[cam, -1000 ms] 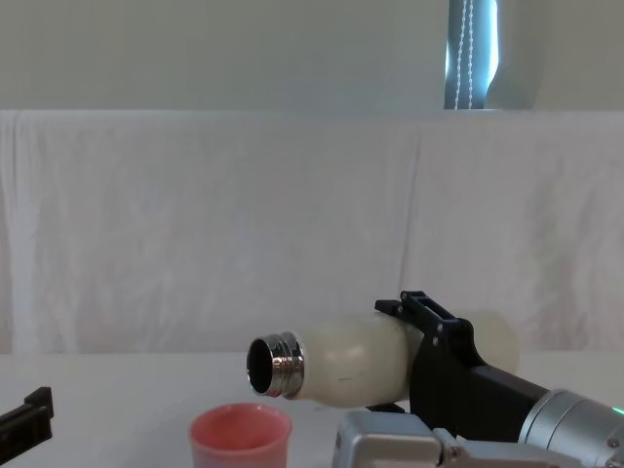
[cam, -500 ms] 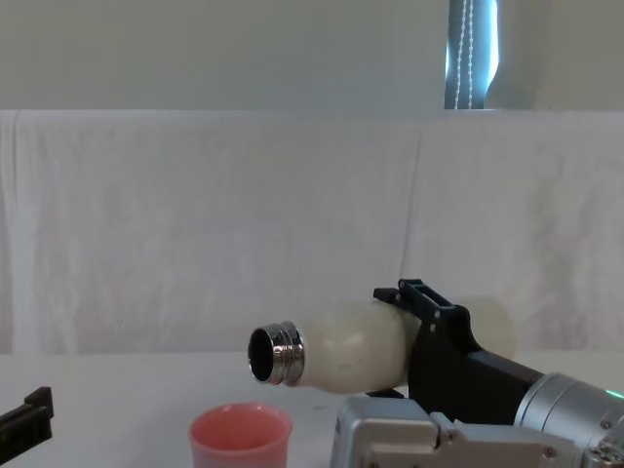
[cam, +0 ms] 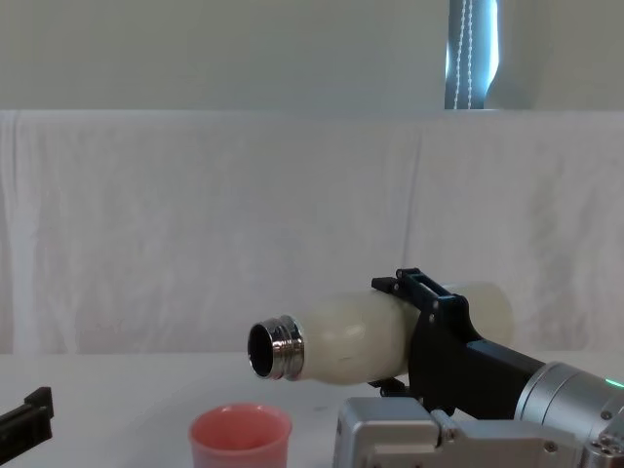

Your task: Grasp the thermos with one hand and pour water into the cup lid.

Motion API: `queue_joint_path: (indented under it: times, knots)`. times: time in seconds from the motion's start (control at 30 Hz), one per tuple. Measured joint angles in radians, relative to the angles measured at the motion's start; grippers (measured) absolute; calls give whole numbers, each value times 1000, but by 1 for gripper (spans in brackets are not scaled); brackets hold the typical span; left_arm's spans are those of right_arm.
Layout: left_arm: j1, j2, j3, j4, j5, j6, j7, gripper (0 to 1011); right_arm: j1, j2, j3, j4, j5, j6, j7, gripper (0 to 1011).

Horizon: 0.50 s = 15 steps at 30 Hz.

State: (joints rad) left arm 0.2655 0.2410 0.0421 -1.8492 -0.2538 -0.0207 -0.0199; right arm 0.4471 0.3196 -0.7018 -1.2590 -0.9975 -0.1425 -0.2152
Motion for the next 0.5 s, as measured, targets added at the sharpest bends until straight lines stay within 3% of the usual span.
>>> queue_joint_path:
  times: [0.5]
  knots:
    - [0, 0, 0, 0, 0, 0, 0, 1001, 7, 8, -10, -3, -18, 5, -21, 959]
